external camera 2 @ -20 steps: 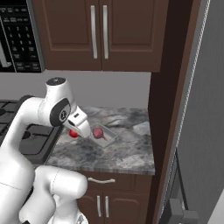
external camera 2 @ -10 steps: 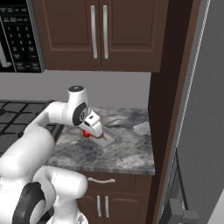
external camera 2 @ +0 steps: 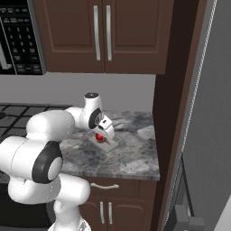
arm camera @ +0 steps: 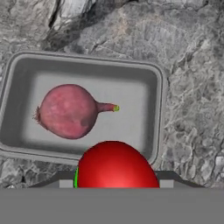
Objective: Take the onion and tomato out of the freezer and place them in the tupperware container on the counter. Then put the tupperware containing the vegetables back in the freezer.
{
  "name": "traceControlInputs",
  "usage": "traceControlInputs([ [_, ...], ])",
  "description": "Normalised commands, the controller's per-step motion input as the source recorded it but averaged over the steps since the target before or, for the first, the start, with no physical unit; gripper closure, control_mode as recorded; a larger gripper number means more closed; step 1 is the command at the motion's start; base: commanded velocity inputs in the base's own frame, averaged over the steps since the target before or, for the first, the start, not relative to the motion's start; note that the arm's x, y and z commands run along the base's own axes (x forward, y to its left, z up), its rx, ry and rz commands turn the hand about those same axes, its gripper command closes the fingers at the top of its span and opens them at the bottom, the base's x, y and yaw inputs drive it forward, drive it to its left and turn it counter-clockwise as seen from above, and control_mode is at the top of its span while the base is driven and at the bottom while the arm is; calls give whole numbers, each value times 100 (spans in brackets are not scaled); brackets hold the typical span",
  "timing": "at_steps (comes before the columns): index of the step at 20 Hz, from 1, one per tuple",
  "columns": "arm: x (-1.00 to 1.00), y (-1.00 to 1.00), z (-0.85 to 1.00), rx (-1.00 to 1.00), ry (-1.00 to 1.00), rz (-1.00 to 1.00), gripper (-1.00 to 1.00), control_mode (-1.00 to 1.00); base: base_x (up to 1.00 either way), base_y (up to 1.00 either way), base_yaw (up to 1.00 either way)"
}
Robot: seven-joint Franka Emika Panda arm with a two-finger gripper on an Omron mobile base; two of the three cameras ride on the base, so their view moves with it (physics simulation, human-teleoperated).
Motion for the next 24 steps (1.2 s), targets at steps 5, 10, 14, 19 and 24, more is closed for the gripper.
traceControlInputs([
  [5, 60, -1, -29, 0, 4, 0, 100, -100, 0, 0, 0],
  [10, 45, -1, -40, 0, 3, 0, 100, -100, 0, 0, 0],
  [14, 21, -12, -39, 0, 0, 0, 100, -100, 0, 0, 0],
  [19, -29, -1, -42, 0, 0, 0, 100, -100, 0, 0, 0],
  [24, -80, 5, -10, 0, -6, 0, 100, -100, 0, 0, 0],
])
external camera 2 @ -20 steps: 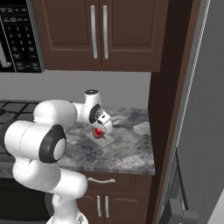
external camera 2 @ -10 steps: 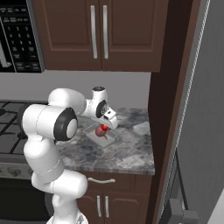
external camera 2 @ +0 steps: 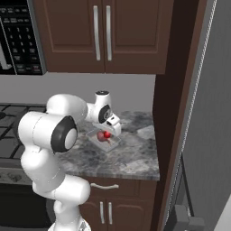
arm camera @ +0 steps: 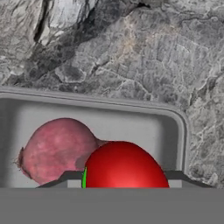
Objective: Take the onion and tomato out of the freezer and place them in the tupperware container on the counter. Then put the tupperware containing the vegetables back in the freezer.
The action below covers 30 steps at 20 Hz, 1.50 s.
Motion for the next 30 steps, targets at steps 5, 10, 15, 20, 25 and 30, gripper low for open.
traceControlInputs([
  [5, -33, 3, -2, 0, -7, 0, 100, -100, 0, 0, 0],
  [10, 18, 1, -9, 0, 0, 0, -100, -100, 0, 0, 0],
  [15, 21, 0, -5, 2, 0, 0, -100, -100, 0, 0, 0],
  [20, -1, 0, 1, 2, 0, 0, -100, -100, 0, 0, 0],
  [25, -2, -4, 22, 2, 0, 0, -100, -100, 0, 0, 0],
  [30, 0, -36, 19, 0, 0, -3, -100, -100, 0, 0, 0],
])
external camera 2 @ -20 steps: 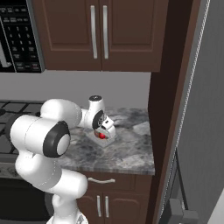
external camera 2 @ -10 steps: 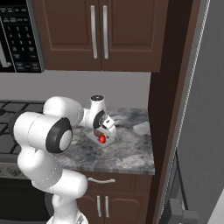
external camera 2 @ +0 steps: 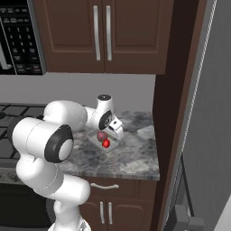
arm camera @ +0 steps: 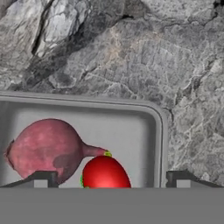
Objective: Take the onion and tomato out of the freezer and place them in the tupperware container on the counter. Then put the tupperware containing the vegetables back in the freezer.
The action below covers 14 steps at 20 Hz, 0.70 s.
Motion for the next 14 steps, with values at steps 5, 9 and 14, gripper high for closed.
traceControlInputs([
  [5, 0, -28, -2, 0, 0, 0, -100, -100, 0, 0, 0],
  [9, 0, -14, -19, 0, 0, 0, -100, -100, 0, 0, 0],
  [14, 0, -13, -24, 0, 0, 0, -100, -100, 0, 0, 0],
])
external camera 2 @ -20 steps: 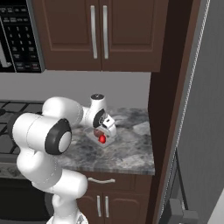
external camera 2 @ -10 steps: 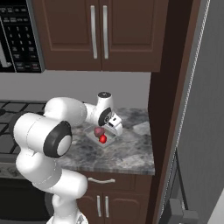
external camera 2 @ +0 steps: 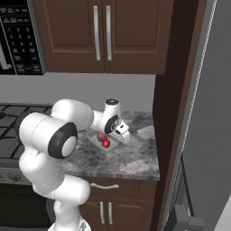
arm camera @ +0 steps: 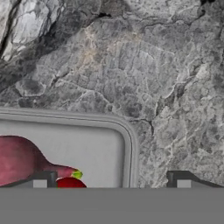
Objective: Take the onion and tomato out of the freezer and place them in the tupperware container on the counter. Then put the tupperware containing the vegetables back in the freezer.
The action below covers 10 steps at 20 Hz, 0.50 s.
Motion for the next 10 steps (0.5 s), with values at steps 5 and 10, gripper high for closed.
traceControlInputs([
  [5, -1, -10, -22, 0, 0, 0, -100, -100, 0, 0, 0],
  [10, 10, -3, -24, 0, 0, 0, -100, -100, 0, 0, 0],
])
